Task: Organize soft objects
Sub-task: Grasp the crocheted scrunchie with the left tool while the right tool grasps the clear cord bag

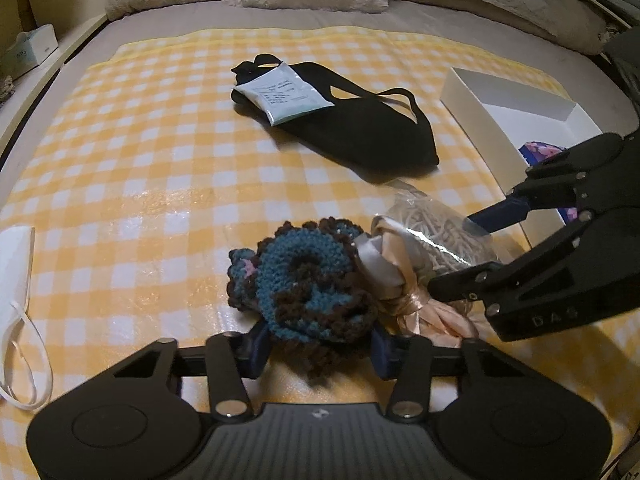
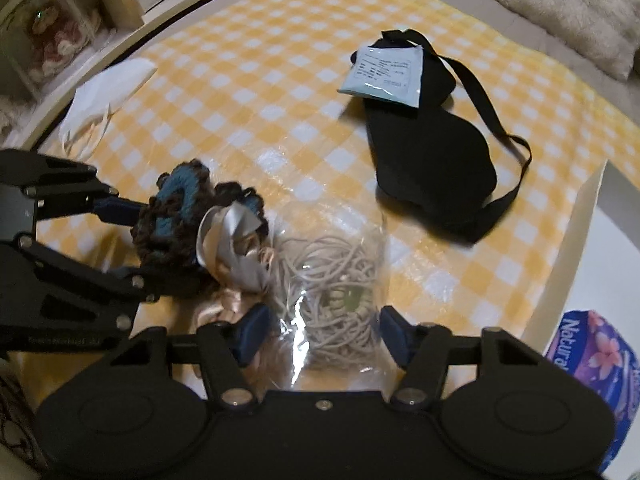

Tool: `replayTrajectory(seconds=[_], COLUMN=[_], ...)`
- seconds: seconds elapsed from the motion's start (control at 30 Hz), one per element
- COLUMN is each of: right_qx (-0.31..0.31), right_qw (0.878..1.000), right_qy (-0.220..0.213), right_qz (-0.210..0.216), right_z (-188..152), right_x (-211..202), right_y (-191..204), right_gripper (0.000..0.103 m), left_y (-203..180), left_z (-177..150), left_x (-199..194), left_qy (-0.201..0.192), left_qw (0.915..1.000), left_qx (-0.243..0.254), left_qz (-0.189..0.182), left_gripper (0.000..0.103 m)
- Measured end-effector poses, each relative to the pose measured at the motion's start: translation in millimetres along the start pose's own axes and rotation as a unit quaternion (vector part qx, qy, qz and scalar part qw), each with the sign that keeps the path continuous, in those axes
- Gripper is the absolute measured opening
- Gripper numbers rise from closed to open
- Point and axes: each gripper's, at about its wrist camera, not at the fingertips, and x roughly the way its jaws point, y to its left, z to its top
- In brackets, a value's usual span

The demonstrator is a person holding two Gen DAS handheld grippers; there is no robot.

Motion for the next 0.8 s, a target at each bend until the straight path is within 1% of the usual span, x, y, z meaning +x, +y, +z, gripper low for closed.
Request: replayTrajectory(seconds=[0.07, 0.17, 0.27, 0.5, 0.57, 0.7, 0.73, 0.8], right_qx=[-0.012, -0.007, -0.004, 0.023, 0.030, 0.052, 0.057, 0.068], right_qw=[1.000, 1.000, 1.000, 0.998, 0.997, 0.993, 0.991, 0.988], right_qy=[-0.002, -0.006, -0.014, -0.048, -0.063, -0.109, -0.121, -0.141], right_qz=[-0.010, -0.014, -0.024, -0.023, -0.022, -0.007, -0.007, -0.009], right_z=[0, 1, 1, 2, 2, -2, -3, -9], right_x=[-3, -7, -13, -34, -43, -73, -80, -95], right_y=[4, 3, 3, -2, -2, -9, -11, -17], right_gripper=[0.050, 0.043, 0.038, 0.037, 0.037, 0.037, 0.037, 0.037], left_y=[0, 5, 10, 20, 19, 14, 12, 6], left_z=[0, 1, 4, 11, 13, 25, 28, 33], left_x=[0, -3, -11, -27, -33, -50, -54, -59], left_qy=[-0.001, -0.006, -0.025, -0.055, -0.066, -0.101, -0.108, -0.119], left_qw=[1.0000, 1.0000, 0.9993, 0.9965, 0.9955, 0.9924, 0.9917, 0.9905], left_qx=[-0.001, -0.007, -0.024, -0.056, -0.060, -0.065, -0.066, -0.065], left_qz=[0.001, 0.002, 0.013, 0.029, 0.031, 0.026, 0.023, 0.019], left_gripper=[0.042, 0.039, 0.037, 0.035, 0.030, 0.028, 0.023, 0.022])
